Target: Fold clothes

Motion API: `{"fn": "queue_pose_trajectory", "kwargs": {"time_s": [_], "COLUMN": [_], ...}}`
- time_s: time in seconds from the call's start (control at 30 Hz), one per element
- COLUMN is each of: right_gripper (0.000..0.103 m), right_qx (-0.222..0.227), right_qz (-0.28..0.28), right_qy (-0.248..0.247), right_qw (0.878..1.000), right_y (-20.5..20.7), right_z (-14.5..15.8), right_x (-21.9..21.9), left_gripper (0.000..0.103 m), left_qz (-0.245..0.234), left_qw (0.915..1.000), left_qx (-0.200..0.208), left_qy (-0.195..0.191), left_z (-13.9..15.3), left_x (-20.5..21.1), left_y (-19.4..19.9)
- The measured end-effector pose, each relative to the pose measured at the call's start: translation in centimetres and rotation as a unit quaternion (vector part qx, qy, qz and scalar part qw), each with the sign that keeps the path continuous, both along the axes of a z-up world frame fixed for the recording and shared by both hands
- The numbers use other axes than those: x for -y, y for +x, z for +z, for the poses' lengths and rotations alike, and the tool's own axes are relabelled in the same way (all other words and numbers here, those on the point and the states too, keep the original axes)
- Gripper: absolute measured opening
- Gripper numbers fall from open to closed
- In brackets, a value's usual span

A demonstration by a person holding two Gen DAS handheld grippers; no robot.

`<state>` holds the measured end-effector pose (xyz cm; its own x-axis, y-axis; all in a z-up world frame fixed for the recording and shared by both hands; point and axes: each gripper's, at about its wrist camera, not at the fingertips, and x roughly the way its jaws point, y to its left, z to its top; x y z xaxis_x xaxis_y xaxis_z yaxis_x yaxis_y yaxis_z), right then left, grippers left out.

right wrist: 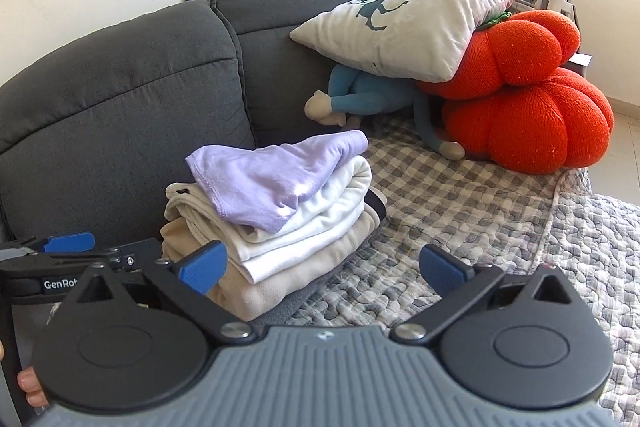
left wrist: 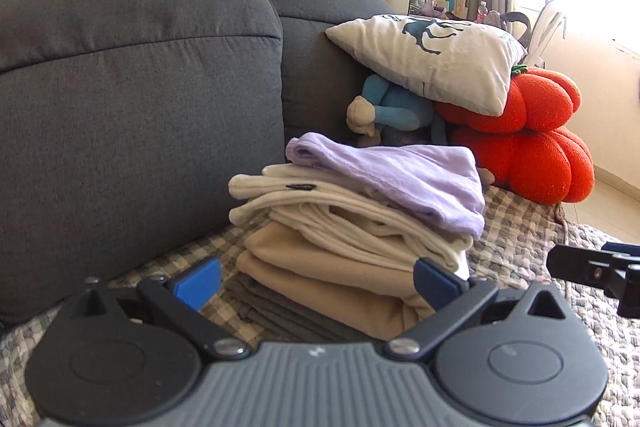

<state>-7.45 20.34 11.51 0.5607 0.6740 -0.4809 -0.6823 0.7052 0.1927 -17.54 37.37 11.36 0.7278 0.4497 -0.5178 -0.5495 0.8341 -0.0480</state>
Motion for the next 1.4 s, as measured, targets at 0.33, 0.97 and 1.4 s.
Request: {"fn": "queue_pose_trajectory", "kwargs": {"time_s": [0.33,0.97,1.4], "right_gripper": [0.103,0.103,0.103], "right_qx": [0.06,0.02,0.002], "right_qz": [0.03,0.007,-0.014], "right_qy": [-0.007,-0.006,-0.003], "right_qw": [0.998,1.0,1.0], "right_y": [-1.8,-1.2,-0.3], "right_z": [-0.5,-2.0,-2.2], "right_x": [-2.7,-2.0,-1.3], "left_gripper": [0.102,0.102,0.102], "left_qz": [-0.005,-0.028,-0.038], "left_qw": [1.0,0.999,0.9983], "left_qx": [0.001,0.001,-0.014], "left_qy": [0.0,0.035,0.041], "left_z": [-1.7,-2.0,-3.1], "left_x": [-0.4,1.5,2.5], "left_y": [-0.5,-0.3,0.5]}}
